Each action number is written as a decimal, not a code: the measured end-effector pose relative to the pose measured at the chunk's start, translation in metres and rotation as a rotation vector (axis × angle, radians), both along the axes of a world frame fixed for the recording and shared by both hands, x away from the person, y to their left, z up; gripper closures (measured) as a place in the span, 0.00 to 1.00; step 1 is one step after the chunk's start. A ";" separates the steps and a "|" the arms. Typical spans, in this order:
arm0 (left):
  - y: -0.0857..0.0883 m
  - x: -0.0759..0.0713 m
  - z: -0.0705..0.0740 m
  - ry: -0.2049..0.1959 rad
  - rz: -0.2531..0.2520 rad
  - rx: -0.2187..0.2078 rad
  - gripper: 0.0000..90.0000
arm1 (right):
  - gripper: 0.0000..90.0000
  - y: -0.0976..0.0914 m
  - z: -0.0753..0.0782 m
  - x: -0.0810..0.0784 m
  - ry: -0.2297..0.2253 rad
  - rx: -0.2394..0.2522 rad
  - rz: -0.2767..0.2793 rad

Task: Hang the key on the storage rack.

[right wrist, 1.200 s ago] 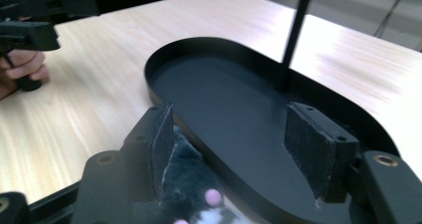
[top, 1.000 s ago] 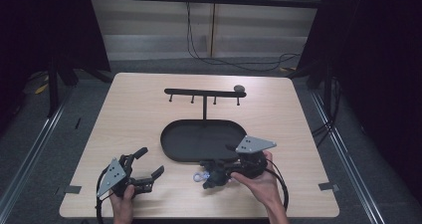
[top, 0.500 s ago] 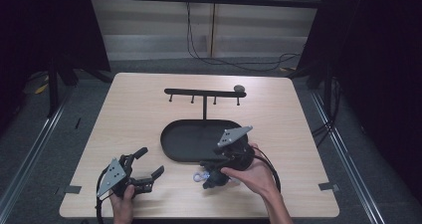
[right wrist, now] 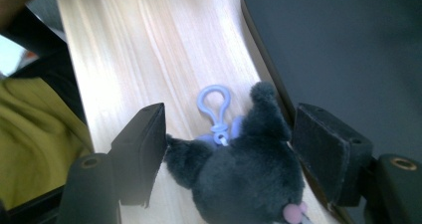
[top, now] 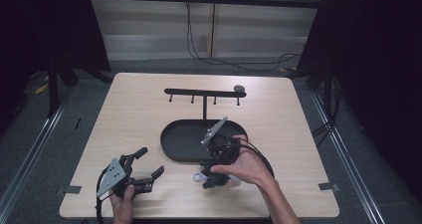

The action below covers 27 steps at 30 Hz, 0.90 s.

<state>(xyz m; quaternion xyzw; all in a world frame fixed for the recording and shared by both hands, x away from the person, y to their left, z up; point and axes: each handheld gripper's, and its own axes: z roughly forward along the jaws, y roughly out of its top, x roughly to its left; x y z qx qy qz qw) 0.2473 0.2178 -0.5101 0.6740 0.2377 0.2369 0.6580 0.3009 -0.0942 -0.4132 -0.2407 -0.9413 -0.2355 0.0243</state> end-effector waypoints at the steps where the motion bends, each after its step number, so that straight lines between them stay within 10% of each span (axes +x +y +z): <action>1: 0.000 0.000 0.000 0.002 0.005 -0.001 0.17 | 0.40 0.002 0.000 0.001 -0.003 -0.009 0.008; 12: 0.000 0.000 0.000 0.002 0.007 -0.004 0.17 | 0.74 0.026 -0.007 0.015 0.114 -0.120 0.164; 27: 0.000 0.000 0.000 0.002 0.007 -0.002 0.17 | 0.78 0.041 -0.031 0.025 0.199 -0.219 0.213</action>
